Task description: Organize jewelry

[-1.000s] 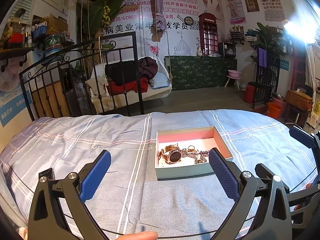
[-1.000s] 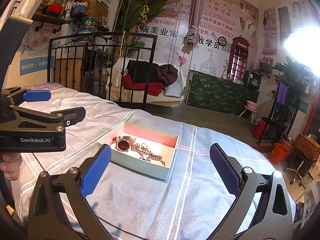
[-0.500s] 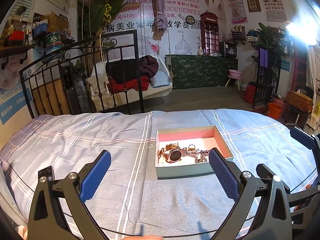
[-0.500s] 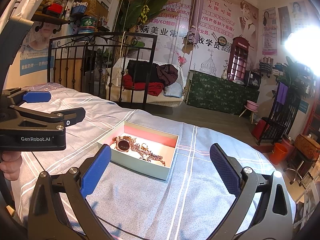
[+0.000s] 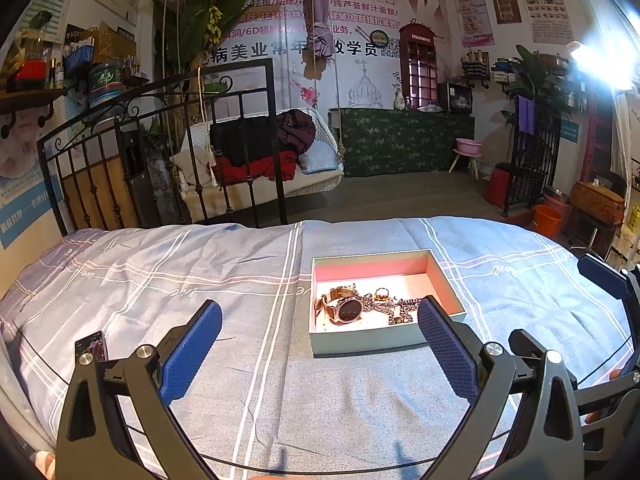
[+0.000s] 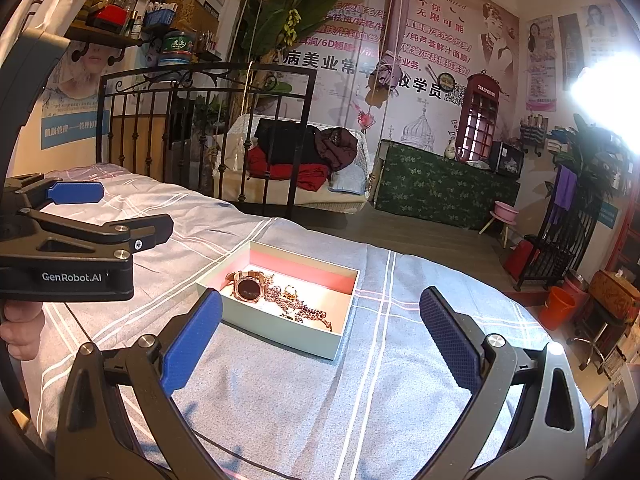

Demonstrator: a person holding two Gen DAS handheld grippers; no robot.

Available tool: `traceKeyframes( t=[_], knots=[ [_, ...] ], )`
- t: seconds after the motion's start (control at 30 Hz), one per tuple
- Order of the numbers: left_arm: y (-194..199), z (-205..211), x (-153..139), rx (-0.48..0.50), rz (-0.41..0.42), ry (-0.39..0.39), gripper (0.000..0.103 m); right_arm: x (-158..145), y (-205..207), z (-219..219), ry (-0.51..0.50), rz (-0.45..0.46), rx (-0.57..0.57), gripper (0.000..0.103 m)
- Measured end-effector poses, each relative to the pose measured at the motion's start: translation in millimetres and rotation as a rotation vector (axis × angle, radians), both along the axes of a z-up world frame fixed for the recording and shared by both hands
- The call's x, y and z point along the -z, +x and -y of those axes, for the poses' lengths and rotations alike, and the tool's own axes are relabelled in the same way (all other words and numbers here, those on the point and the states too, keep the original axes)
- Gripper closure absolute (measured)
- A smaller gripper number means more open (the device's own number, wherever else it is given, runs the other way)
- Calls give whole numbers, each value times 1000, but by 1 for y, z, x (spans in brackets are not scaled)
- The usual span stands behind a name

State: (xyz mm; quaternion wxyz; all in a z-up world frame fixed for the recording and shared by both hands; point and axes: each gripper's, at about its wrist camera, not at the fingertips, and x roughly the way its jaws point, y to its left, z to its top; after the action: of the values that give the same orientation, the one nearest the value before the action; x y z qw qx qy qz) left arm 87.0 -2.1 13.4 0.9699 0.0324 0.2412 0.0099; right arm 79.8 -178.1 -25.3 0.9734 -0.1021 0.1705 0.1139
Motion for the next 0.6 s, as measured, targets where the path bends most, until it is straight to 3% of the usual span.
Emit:
traceKeyframes(
  t=[0.6],
  knots=[
    [-2,1,0,4,5,-6,6,-1,-1,-1,-2,1,-1,6]
  ],
)
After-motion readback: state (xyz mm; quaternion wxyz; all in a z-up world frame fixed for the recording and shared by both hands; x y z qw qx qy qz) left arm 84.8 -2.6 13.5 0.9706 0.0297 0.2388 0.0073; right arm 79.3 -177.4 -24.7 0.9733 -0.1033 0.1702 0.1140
